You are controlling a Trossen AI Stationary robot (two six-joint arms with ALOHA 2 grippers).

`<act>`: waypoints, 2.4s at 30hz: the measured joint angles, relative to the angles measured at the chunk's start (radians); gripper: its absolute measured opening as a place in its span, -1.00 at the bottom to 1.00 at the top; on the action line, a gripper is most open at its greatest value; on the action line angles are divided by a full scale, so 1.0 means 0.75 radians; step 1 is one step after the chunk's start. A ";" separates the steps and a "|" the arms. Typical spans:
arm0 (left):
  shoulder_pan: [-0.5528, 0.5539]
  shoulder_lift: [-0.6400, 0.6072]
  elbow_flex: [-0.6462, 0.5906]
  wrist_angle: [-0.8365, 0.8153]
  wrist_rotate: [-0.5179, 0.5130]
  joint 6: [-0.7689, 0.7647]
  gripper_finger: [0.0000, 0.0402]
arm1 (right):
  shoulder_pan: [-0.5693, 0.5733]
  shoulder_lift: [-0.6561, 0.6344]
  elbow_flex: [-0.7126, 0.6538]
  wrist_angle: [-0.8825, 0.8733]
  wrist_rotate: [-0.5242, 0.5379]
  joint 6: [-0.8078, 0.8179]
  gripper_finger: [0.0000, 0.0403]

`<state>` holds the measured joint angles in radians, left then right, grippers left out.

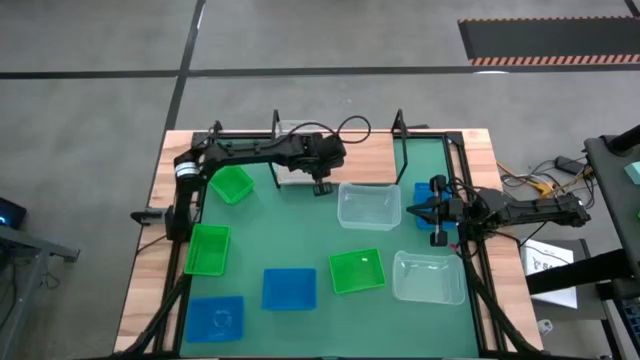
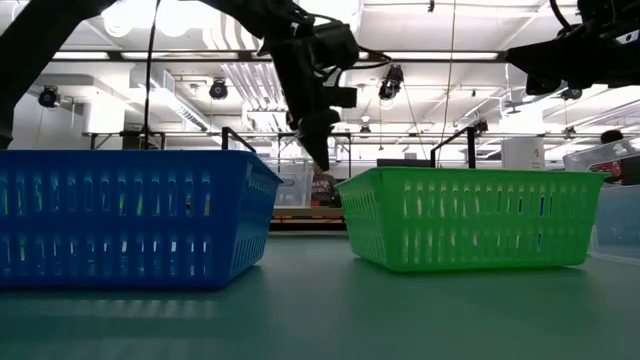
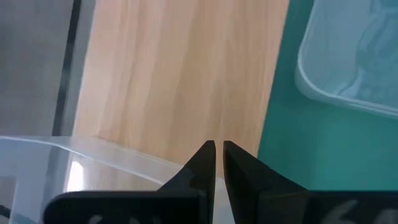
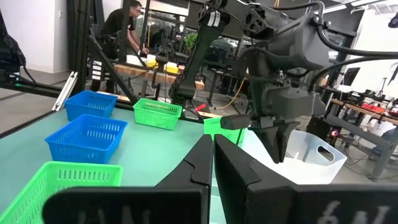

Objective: Stack baskets on shelf by color
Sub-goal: Put the top left transparent bin on the shelf, then put the bottom right green bin on the shelf

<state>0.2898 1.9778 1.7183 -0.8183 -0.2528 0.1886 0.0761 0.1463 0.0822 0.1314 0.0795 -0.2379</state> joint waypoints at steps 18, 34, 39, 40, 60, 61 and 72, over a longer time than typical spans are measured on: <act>-0.540 -0.468 -0.426 0.717 0.018 0.005 -0.93 | 0.000 0.010 0.001 -0.007 -0.001 0.073 -0.95; -0.743 -0.846 -1.220 1.807 -0.142 0.225 -0.93 | 0.024 0.444 0.287 0.056 -0.085 0.014 -0.95; -0.741 -0.931 -1.319 1.849 -0.210 0.247 -0.93 | 0.034 0.653 0.469 -0.037 -0.185 -0.089 -0.95; -0.741 -0.948 -1.330 1.851 -0.211 0.247 -0.93 | 0.041 0.686 0.506 -0.064 -0.187 -0.116 -0.95; -0.742 -1.066 -1.348 1.849 -0.234 0.413 -0.93 | 0.260 1.328 1.195 -0.926 -0.185 -0.355 -0.31; -0.742 -1.071 -1.346 1.850 -0.234 0.430 -0.93 | 0.268 1.360 1.233 -0.971 -0.180 -0.363 -0.31; -0.760 -1.131 -1.349 1.834 -0.234 0.456 -0.93 | 0.328 1.737 1.588 -1.458 -0.175 -0.472 -0.36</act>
<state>-0.2799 1.1298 0.7063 0.5571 -0.4286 0.5304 0.3222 1.4493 1.2729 -0.9624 -0.0514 -0.5915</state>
